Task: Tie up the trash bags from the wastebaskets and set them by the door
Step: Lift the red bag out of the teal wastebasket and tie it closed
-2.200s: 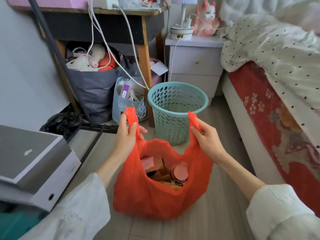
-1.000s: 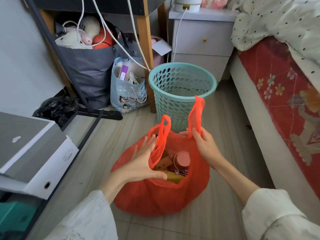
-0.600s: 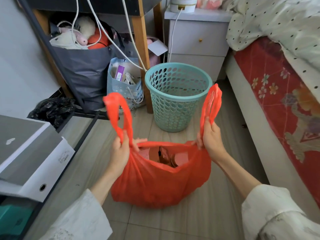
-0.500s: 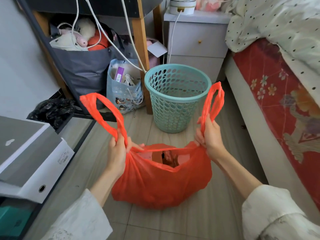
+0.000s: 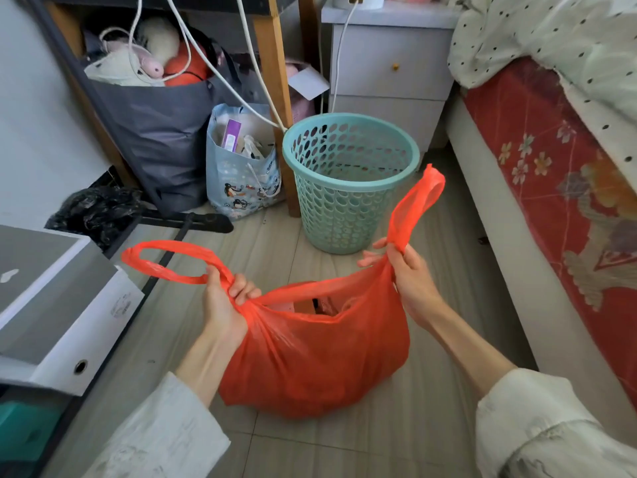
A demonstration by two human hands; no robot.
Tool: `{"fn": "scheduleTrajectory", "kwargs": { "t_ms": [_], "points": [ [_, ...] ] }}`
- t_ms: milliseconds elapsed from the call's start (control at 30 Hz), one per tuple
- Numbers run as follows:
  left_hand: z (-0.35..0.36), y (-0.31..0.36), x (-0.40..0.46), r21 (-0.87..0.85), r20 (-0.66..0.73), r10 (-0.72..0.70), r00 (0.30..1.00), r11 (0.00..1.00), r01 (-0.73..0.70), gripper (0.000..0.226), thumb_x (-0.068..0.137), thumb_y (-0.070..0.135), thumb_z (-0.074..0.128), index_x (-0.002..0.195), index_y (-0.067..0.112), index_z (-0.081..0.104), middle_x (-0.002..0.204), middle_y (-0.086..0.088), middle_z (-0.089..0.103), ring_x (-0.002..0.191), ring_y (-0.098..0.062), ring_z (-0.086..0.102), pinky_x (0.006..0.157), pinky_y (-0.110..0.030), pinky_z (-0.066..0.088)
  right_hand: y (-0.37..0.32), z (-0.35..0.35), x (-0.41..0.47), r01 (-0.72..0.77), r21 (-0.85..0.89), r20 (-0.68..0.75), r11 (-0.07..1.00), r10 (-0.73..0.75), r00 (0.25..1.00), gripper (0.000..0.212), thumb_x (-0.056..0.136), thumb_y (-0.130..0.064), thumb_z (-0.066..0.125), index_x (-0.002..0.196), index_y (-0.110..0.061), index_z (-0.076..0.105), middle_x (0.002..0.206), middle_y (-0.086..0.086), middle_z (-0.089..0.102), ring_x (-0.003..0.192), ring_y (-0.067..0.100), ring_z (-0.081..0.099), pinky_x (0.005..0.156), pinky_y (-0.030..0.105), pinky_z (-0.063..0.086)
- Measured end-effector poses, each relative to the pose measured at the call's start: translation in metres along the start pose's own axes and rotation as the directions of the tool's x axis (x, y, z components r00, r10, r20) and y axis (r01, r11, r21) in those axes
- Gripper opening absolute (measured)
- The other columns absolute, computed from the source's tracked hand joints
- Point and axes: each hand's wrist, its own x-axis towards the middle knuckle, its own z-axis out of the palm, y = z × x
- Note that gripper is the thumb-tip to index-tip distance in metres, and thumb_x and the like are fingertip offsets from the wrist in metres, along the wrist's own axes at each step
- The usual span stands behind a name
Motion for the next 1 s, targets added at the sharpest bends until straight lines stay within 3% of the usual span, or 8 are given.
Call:
{"fn": "scheduleTrajectory", "kwargs": {
  "t_ms": [67, 200, 367, 467, 567, 700, 800, 1000],
  "points": [
    [0.001, 0.001, 0.002, 0.036, -0.002, -0.002, 1.000, 0.999, 0.002, 0.031, 0.091, 0.025, 0.036, 0.061, 0.021, 0.036, 0.037, 0.008, 0.026, 0.033, -0.008, 0.023, 0.040, -0.016, 0.033, 0.000, 0.003, -0.001, -0.017, 0.093, 0.023, 0.995, 0.015, 1.000, 0.027, 0.100, -0.023, 0.029, 0.087, -0.020, 0.052, 0.052, 0.004, 0.068, 0.075, 0.011, 0.071, 0.077, 0.029, 0.054],
    [0.006, -0.012, 0.000, 0.247, 0.074, 0.019, 0.997, 0.968, -0.037, 0.026, 0.088, -0.005, 0.033, 0.090, 0.012, 0.053, 0.039, 0.010, 0.034, 0.034, -0.002, 0.032, 0.036, -0.014, 0.028, -0.002, 0.016, -0.007, 0.016, 0.017, 0.039, 1.000, -0.016, 0.999, 0.027, 0.100, -0.023, 0.028, 0.089, -0.021, 0.052, 0.031, -0.001, 0.041, 0.039, 0.018, 0.061, 0.054, 0.028, 0.054],
    [0.005, -0.025, -0.010, 0.353, 0.253, 0.012, 0.967, 0.930, -0.103, 0.025, 0.096, 0.016, 0.036, 0.083, 0.010, 0.056, 0.050, 0.008, 0.039, 0.041, -0.002, 0.037, 0.037, -0.013, 0.030, 0.006, 0.035, -0.008, -0.105, 0.211, -0.015, 0.972, 0.111, 0.994, 0.028, 0.100, -0.031, 0.026, 0.088, -0.020, 0.049, 0.030, -0.007, 0.021, 0.021, 0.005, 0.018, 0.034, 0.013, 0.024],
    [0.000, -0.022, -0.011, 0.193, 0.226, 0.037, 0.973, 0.978, -0.082, 0.029, 0.097, 0.027, 0.030, 0.074, 0.017, 0.046, 0.043, 0.008, 0.038, 0.041, -0.009, 0.044, 0.052, -0.023, 0.054, 0.004, 0.026, -0.004, -0.245, 0.439, -0.013, 0.864, 0.279, 0.960, 0.027, 0.097, -0.041, 0.034, 0.086, -0.020, 0.048, 0.034, -0.010, 0.020, 0.026, 0.003, 0.014, 0.035, 0.012, 0.019],
    [-0.002, -0.022, -0.012, 0.189, 0.202, 0.033, 0.979, 0.979, -0.072, 0.032, 0.098, 0.031, 0.027, 0.072, 0.021, 0.043, 0.039, 0.010, 0.031, 0.034, -0.006, 0.032, 0.057, -0.026, 0.057, 0.009, 0.015, -0.004, -0.384, 0.502, 0.102, 0.775, 0.388, 0.916, 0.018, 0.093, -0.022, 0.043, 0.077, -0.016, 0.046, 0.041, -0.007, 0.028, 0.030, 0.004, 0.021, 0.033, 0.015, 0.025],
    [-0.003, -0.024, -0.005, 0.198, 0.128, -0.013, 0.992, 0.980, -0.013, 0.028, 0.097, 0.033, 0.031, 0.073, 0.021, 0.042, 0.037, 0.012, 0.025, 0.030, -0.002, 0.019, 0.032, -0.012, 0.024, 0.019, 0.020, -0.012, -0.396, 0.396, 0.147, 0.828, 0.368, 0.918, 0.025, 0.096, -0.006, 0.032, 0.086, -0.004, 0.054, 0.060, 0.002, 0.047, 0.036, 0.003, 0.039, 0.033, 0.013, 0.029],
    [-0.003, -0.021, -0.003, 0.201, 0.090, -0.115, 0.989, 0.975, 0.095, 0.020, 0.094, 0.028, 0.031, 0.081, 0.019, 0.044, 0.039, 0.008, 0.029, 0.030, -0.004, 0.021, 0.034, -0.013, 0.025, 0.020, 0.026, -0.016, -0.372, 0.247, 0.121, 0.894, 0.353, 0.928, 0.028, 0.100, -0.016, 0.028, 0.081, -0.013, 0.047, 0.046, 0.002, 0.056, 0.036, 0.010, 0.051, 0.034, 0.014, 0.036],
    [-0.002, -0.025, -0.010, 0.251, 0.125, -0.243, 0.962, 0.946, 0.206, 0.021, 0.090, 0.015, 0.028, 0.095, 0.012, 0.048, 0.049, 0.005, 0.035, 0.038, -0.008, 0.029, 0.042, -0.021, 0.030, 0.022, 0.029, -0.020, -0.424, 0.113, 0.147, 0.898, 0.407, 0.901, 0.024, 0.099, -0.019, 0.027, 0.081, -0.018, 0.042, 0.031, -0.011, 0.023, 0.022, 0.001, 0.016, 0.034, 0.004, 0.015]
  ]
}}
